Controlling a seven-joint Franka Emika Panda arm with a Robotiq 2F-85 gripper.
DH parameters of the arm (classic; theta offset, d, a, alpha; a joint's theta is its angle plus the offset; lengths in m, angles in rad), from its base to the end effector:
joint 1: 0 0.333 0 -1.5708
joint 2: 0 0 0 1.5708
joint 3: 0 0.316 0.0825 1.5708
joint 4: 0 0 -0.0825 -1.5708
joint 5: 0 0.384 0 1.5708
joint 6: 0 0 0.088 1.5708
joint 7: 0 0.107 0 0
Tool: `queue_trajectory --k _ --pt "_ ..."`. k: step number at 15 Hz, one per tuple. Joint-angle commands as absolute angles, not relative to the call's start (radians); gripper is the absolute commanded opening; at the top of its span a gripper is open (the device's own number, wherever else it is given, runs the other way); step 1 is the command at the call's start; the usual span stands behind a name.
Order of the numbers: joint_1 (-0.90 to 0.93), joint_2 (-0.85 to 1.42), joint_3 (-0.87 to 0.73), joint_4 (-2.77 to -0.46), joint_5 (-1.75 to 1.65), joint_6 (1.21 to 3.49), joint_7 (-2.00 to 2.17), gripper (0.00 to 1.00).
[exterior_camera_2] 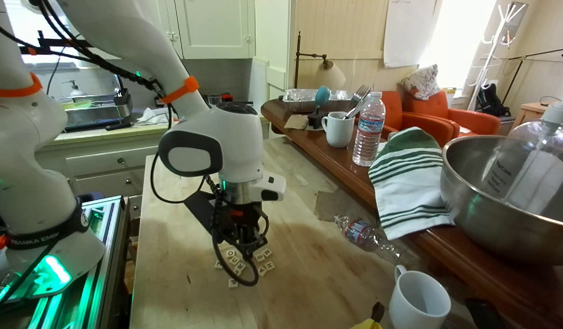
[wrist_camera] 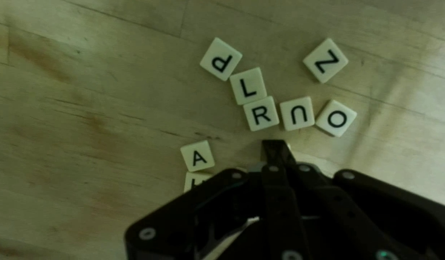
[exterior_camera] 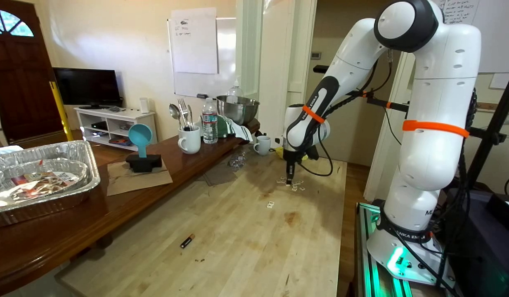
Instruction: Create the word 'Yet' using the tiles on the counter.
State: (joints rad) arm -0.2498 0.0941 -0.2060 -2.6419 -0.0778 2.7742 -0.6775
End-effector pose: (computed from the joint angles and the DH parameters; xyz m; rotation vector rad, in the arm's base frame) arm 0.3879 -0.1885 0.2168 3.0460 0.4526 0.0111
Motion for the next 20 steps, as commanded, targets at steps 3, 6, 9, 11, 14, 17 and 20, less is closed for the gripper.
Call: queue_trajectory --k 3,6,9,11,14,17,20 --pt "-0.229 0.107 -0.177 -2.686 -0.070 2.794 -0.583 0.00" --pt "-0.219 0.101 -0.164 -2.700 -0.066 2.800 -0.518 0.00" --pt "-0.204 0.093 -0.152 -2.711 -0.063 2.802 -0.450 0.00" --pt "-0.191 0.094 -0.144 -2.713 -0.069 2.799 -0.399 0.00" --pt "-0.173 0.098 -0.134 -2.718 -0.072 2.806 -0.341 0.00" --pt "-0.158 0.099 -0.121 -2.721 -0.059 2.805 -0.290 0.00" --pt "-0.143 0.096 -0.108 -2.726 -0.047 2.806 -0.247 0.00"
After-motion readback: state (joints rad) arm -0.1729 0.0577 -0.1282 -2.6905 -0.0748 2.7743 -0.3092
